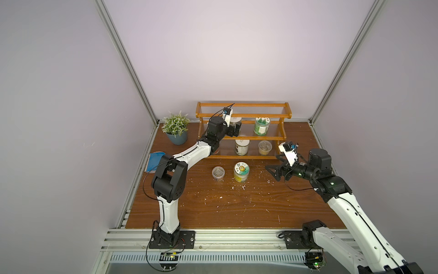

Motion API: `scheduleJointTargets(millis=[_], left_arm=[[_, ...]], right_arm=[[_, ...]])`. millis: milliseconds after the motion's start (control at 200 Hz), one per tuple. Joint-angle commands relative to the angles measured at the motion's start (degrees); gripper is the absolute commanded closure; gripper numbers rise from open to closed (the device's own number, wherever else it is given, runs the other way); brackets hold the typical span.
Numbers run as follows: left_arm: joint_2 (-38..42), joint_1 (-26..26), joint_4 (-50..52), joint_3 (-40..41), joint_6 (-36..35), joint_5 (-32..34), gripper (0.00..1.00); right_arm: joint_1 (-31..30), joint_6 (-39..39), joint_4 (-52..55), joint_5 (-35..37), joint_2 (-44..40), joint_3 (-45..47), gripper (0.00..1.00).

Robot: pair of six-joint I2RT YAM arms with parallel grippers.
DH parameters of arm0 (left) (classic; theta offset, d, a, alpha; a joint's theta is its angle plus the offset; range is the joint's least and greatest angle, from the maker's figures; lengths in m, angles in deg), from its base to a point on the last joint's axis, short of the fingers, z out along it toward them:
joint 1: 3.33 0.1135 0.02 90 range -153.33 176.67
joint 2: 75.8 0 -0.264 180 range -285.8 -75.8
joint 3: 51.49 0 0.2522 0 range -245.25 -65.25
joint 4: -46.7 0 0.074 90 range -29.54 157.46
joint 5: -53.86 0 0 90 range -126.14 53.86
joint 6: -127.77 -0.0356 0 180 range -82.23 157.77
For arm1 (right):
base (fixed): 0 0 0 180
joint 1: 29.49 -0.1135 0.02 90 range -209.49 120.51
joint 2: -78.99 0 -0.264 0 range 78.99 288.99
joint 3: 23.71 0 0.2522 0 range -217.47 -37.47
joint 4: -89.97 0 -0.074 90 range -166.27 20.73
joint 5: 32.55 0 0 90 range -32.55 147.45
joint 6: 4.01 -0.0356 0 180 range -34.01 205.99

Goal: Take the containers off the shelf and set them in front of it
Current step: 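Pick up a container from the shelf.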

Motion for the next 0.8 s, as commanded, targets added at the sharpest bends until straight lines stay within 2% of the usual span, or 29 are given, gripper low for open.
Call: scheduleJointTargets(millis=[0, 470, 791], left_arm=[[-1.1, 0.7, -0.5, -1.4, 0.9, -2.2, 0.01], [-5.2, 0.8, 0.1, -8.0, 0.9, -4.3, 0.0], [-4.2, 0.8, 1.0, -7.2, 0.4, -3.9, 0.13]], right_arm=[[0.0, 0.8, -0.4, 0.7, -0.7, -2.3, 0.0], [0.0, 1.2, -0.2, 0.7, -0.6, -2.4, 0.0], [0.0, 1.5, -0.2, 0.7, -0.1, -2.7, 0.0]])
